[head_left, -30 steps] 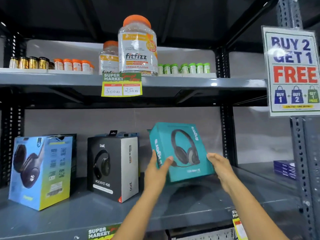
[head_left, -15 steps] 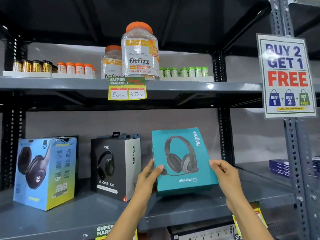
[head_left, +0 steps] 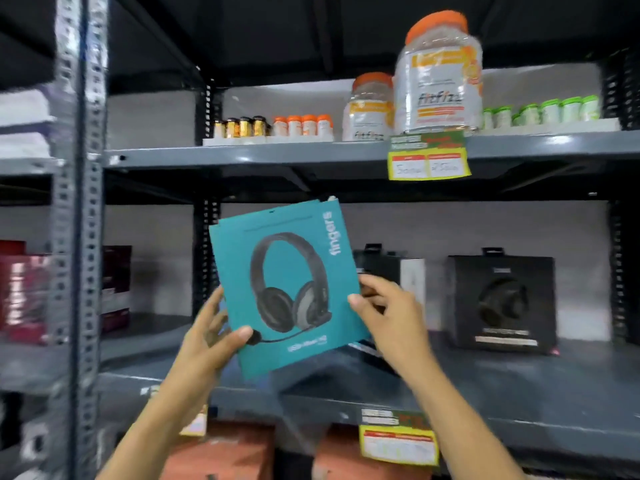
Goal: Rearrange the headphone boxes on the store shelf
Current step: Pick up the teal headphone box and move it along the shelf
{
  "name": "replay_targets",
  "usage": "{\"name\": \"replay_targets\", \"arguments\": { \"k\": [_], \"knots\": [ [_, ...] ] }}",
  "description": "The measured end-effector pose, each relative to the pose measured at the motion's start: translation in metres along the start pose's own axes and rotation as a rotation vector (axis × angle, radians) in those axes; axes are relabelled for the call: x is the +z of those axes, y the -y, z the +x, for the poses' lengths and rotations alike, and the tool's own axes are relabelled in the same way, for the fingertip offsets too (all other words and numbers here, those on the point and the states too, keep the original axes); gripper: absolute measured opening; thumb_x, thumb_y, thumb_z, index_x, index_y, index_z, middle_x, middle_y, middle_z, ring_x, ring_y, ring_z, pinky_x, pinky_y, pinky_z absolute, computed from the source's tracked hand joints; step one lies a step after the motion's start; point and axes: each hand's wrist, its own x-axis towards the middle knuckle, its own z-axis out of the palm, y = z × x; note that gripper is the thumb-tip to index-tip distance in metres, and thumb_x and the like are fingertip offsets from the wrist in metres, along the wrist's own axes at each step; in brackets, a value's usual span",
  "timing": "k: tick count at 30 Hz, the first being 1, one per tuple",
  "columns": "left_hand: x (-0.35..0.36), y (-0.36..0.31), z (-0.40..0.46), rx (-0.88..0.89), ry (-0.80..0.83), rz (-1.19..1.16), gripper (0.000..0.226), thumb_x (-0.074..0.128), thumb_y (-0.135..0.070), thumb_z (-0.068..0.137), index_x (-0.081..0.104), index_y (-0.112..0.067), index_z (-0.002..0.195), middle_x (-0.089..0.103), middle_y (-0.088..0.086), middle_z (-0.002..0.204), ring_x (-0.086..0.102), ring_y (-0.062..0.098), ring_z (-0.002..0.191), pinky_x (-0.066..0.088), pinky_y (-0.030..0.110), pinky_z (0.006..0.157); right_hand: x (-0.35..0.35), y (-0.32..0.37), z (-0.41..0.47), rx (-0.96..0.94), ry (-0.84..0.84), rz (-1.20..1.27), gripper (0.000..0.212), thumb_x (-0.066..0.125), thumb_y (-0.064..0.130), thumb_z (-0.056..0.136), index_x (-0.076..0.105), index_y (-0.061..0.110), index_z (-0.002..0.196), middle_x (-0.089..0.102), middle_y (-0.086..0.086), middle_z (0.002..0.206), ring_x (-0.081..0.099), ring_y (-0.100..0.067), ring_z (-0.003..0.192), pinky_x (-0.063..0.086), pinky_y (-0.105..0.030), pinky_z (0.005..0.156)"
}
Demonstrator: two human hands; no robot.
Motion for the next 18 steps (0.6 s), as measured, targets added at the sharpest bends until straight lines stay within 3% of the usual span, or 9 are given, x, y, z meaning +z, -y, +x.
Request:
{"name": "replay_targets", "arguments": {
  "k": [2,4,7,9,13,16,18],
  "knots": [
    [-0.046,-0.012,0.002,0.013,-0.029,0.092,0.098,0.088,-0.048,0.053,0.042,-0.041,0.138,0.066,-0.005,0.126,0.065,0.015,0.108,0.057,0.024,0.080,0.058,0.000,0.013,0.024,0.132,0.012,0.031,0.066,0.019,0.087,0.068,0.020,0.118,0.073,0.003,0.110,0.070,-0.008,0.090,0.058,-0.031,0.083],
    [-0.084,-0.018,0.005,-0.004,-0.054,0.179,0.096,0.087,-0.048,0.056,0.040,-0.044,0.139,0.067,-0.009,0.122,0.066,0.013,0.105,0.058,0.022,0.076,0.110,-0.001,0.022,0.034,0.224,0.004,0.035,0.066,0.021,0.086,0.066,0.019,0.121,0.073,0.002,0.114,0.070,-0.012,0.093,0.057,-0.033,0.086],
    [-0.131,-0.015,0.013,-0.041,-0.074,0.297,0.074,0.063,-0.012,0.088,0.028,-0.040,0.146,0.060,-0.005,0.132,0.061,0.019,0.116,0.058,0.024,0.081,0.180,-0.011,0.034,0.073,0.349,-0.040,0.052,0.063,0.036,0.083,0.054,0.023,0.133,0.067,0.000,0.127,0.065,-0.023,0.110,0.055,-0.044,0.092],
    [-0.148,-0.007,0.018,-0.085,-0.086,0.380,0.074,0.050,0.002,0.094,0.019,-0.035,0.150,0.055,0.000,0.136,0.060,0.020,0.115,0.058,0.030,0.086,0.217,-0.028,0.043,0.117,0.408,-0.062,0.063,0.061,0.045,0.077,0.050,0.022,0.134,0.064,-0.003,0.132,0.062,-0.028,0.116,0.054,-0.048,0.093],
    [-0.164,0.007,0.030,-0.168,-0.138,0.528,0.073,0.040,0.004,0.098,0.007,-0.032,0.151,0.042,0.003,0.146,0.050,0.019,0.122,0.041,0.042,0.108,0.247,-0.026,0.042,0.175,0.453,-0.100,0.038,0.062,0.031,0.084,0.058,0.019,0.120,0.068,-0.006,0.120,0.066,-0.028,0.102,0.054,-0.038,0.082],
    [-0.172,0.017,0.042,-0.199,-0.100,0.647,0.076,0.037,0.005,0.098,-0.004,-0.029,0.152,0.030,0.005,0.153,0.038,0.022,0.134,0.036,0.036,0.108,0.253,-0.034,0.037,0.224,0.450,-0.112,0.040,0.063,0.027,0.087,0.055,0.014,0.124,0.066,-0.009,0.125,0.065,-0.029,0.105,0.051,-0.033,0.078],
    [-0.177,0.022,0.045,-0.204,-0.122,0.674,0.076,0.037,0.007,0.097,-0.003,-0.027,0.152,0.028,0.007,0.154,0.034,0.023,0.136,0.035,0.034,0.106,0.254,-0.037,0.033,0.235,0.479,-0.065,0.033,0.063,0.022,0.087,0.057,0.017,0.119,0.069,-0.007,0.120,0.067,-0.027,0.101,0.056,-0.041,0.084]
  ]
}}
